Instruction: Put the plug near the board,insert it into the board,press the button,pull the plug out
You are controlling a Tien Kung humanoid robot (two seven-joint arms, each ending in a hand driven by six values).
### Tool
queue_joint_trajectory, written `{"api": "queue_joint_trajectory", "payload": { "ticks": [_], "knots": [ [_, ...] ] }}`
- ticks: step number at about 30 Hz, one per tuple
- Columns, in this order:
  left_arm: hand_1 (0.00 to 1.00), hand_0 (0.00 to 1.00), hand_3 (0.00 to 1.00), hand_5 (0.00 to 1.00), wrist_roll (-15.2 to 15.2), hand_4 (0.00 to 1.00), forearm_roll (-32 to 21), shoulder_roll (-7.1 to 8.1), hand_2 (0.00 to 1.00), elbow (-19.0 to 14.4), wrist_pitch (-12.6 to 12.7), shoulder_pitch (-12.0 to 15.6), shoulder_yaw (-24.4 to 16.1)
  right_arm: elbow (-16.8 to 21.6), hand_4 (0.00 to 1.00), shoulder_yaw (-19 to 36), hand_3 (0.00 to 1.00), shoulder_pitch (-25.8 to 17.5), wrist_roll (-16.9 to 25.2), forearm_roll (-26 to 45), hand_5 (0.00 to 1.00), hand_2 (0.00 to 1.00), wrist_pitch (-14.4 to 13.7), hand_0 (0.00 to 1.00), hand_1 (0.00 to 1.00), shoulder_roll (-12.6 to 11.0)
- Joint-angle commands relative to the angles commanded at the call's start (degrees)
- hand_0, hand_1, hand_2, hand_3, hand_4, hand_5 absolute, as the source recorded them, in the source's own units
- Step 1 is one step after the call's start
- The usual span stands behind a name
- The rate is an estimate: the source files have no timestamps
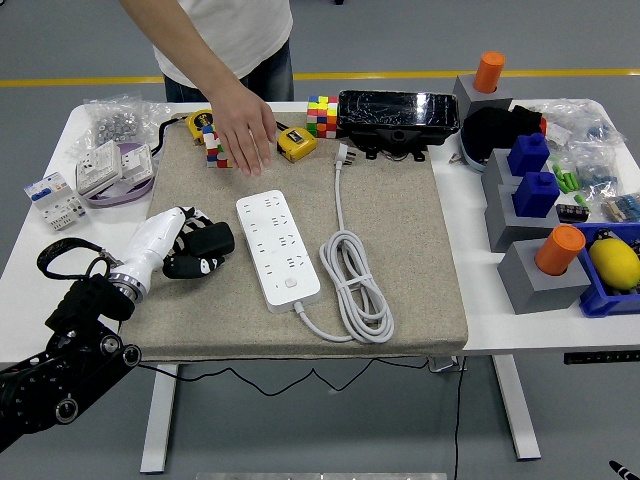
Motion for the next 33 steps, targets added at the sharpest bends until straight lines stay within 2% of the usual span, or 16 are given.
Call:
{"api": "queue_joint_trajectory", "payload": {
  "ticks": [5, 6, 11, 12, 17, 18, 23, 25, 29, 30, 33],
  "knots": [
    [0.5, 0.397, 0.562, 0.002, 0.4, 0.763, -1.14, -0.08, 0.54, -0.05, -1.0, 0.13, 0.03, 0.08, 0.974, 0.09, 0.603, 0.14, -0.01, -0.06, 0.491, 0.677, -0.01, 0.568, 0.664, 0.02],
    [0.63, 0.551, 0.589, 0.142, 0.45, 0.941, -1.28, -0.11, 0.587, -0.08, -1.1, 0.16, 0.0, 0.12, 0.974, 0.12, 0.603, 0.18, 0.0, -0.07, 0.49, 0.677, -0.04, 0.567, 0.664, 0.01],
    [0.63, 0.551, 0.589, 0.142, 0.24, 0.941, -2.07, -0.15, 0.587, -0.31, -1.05, 0.42, -0.29, 0.17, 0.974, 0.15, 0.603, 0.15, -0.02, -0.11, 0.49, 0.677, -0.07, 0.567, 0.664, -0.03],
    [0.679, 0.595, 0.667, 0.228, 0.2, 0.994, -2.09, -0.15, 0.666, -0.32, -1.03, 0.44, -0.32, 0.15, 0.974, 0.14, 0.603, 0.13, -0.03, -0.1, 0.491, 0.677, -0.06, 0.567, 0.663, -0.03],
    [0.679, 0.595, 0.667, 0.228, 0.11, 0.994, -2.41, -0.11, 0.666, -0.37, -0.98, 0.59, -0.62, 0.04, 0.974, 0.05, 0.603, 0.01, -0.05, -0.02, 0.491, 0.677, -0.01, 0.567, 0.663, 0.02],
    [0.686, 0.609, 0.714, 0.297, 0.15, 0.998, -2.55, -0.14, 0.677, -0.34, -1.03, 0.64, -0.71, 0.04, 0.974, 0.02, 0.603, 0.01, -0.04, -0.01, 0.491, 0.677, -0.01, 0.568, 0.664, 0.03],
    [0.686, 0.609, 0.714, 0.297, -0.21, 0.998, -2.94, -0.22, 0.677, -0.35, -0.87, 0.78, -0.98, 0.14, 0.974, -0.01, 0.603, 0.06, 0.01, -0.05, 0.491, 0.677, -0.02, 0.568, 0.664, 0.02],
    [0.689, 0.612, 0.718, 0.326, -0.42, 0.998, -2.94, -0.24, 0.678, -0.52, -0.74, 0.81, -1.19, 0.17, 0.974, 0.01, 0.603, 0.09, 0.02, -0.04, 0.491, 0.677, -0.02, 0.569, 0.664, 0.01],
    [0.689, 0.612, 0.718, 0.326, -1.64, 0.998, -3.43, -0.11, 0.678, -1.32, -0.06, 0.96, -1.73, 0.13, 0.974, 0.09, 0.603, 0.1, -0.01, -0.05, 0.491, 0.677, -0.01, 0.569, 0.664, 0.03],
    [0.702, 0.623, 0.725, 0.357, -2.55, 0.998, -3.8, -0.08, 0.702, -1.73, 0.51, 1.08, -1.99, 0.12, 0.974, 0.11, 0.603, 0.11, -0.02, -0.05, 0.49, 0.677, -0.01, 0.57, 0.664, 0.02],
    [0.702, 0.623, 0.725, 0.357, -4.4, 0.998, -4.2, -0.01, 0.702, -2.98, 1.86, 1.4, -2.58, 0.14, 0.974, 0.14, 0.603, 0.09, -0.03, -0.08, 0.49, 0.677, -0.02, 0.57, 0.664, 0.0]
  ]
}}
